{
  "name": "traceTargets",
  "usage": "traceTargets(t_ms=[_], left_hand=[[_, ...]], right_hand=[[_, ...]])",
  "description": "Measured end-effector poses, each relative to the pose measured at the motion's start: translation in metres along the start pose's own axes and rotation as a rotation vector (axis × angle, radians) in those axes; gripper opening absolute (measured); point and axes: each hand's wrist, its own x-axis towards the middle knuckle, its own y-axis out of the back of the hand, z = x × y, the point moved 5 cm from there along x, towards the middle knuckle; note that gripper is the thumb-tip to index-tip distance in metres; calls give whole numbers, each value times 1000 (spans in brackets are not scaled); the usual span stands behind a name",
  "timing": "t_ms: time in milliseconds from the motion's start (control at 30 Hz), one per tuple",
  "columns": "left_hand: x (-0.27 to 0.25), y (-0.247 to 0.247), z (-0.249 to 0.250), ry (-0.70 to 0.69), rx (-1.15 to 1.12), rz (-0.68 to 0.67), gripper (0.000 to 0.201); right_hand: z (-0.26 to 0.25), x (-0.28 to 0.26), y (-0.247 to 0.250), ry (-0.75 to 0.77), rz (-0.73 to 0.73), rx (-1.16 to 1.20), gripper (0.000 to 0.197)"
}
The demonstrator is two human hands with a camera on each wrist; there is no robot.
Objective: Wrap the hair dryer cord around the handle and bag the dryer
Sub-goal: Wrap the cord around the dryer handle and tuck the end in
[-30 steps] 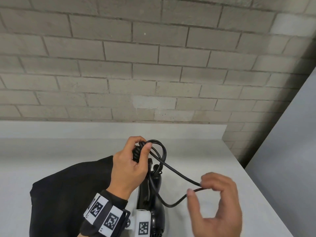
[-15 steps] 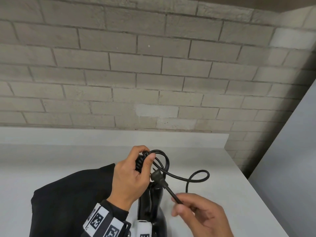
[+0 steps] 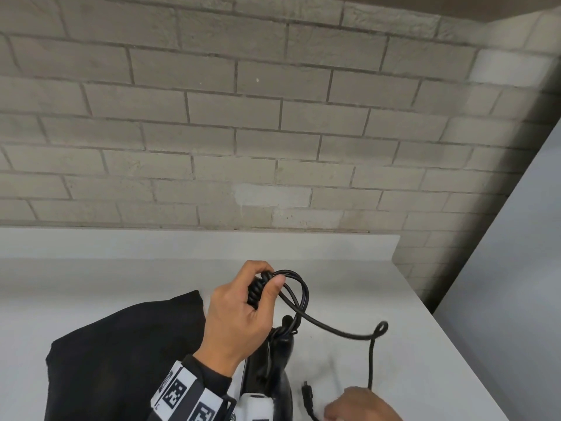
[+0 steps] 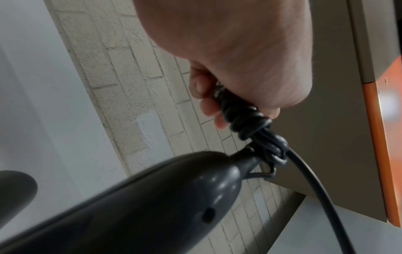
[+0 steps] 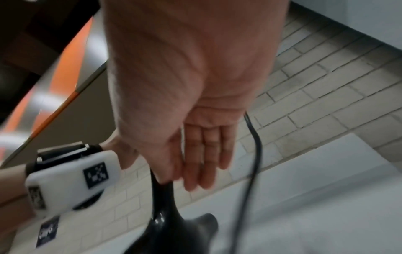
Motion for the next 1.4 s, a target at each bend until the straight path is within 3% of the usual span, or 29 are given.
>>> traceTargets(t_ms=[33,67,167,233,267,367,433,467,600,733,933,1033,1167,1300,1400], left_hand=[[0,-1,2,-2,1,-6,29],[0,-2,4,-7,2,-11,29],[-2,-4,10,-28,5,-12,29],[-4,-4,14,-33,-7,-11,30],[-5,-5,14,-30,-12,-11,30],[-7,-4,13,-17,-11,-10,28],[-8,-2,12,-13,-5,-10,28],[-8,-1,12,-9,-1,-12,29],[-6,2,13,-14,5,-38,27],[-5,3,17,-61,-13,-108,26],[-6,-2,29,-195,-66,-243,26],[-6,-1,34,-229,-116,-275,26],[-6,5,37,-259,-157,-283,31],[-8,5,42,-304,-160,-253,36],[-8,5,43,-338,-131,-187,29]], right_hand=[[-14,9,14,-43,-7,-11,37],[-27,9,30,27,158,51,22],[-59,14,65,183,503,243,11],[-70,23,76,154,700,249,4],[-70,28,74,114,746,204,14],[-57,43,48,-64,599,230,50],[-45,49,29,-159,431,289,54],[-40,50,25,-161,430,272,50],[-52,48,54,6,559,-21,17],[-64,52,95,255,561,-173,16],[-70,69,132,222,491,109,11],[-67,78,130,128,464,352,11],[-59,84,116,-9,417,639,14],[-59,87,108,-66,442,759,14],[-53,87,100,-123,477,831,11]])
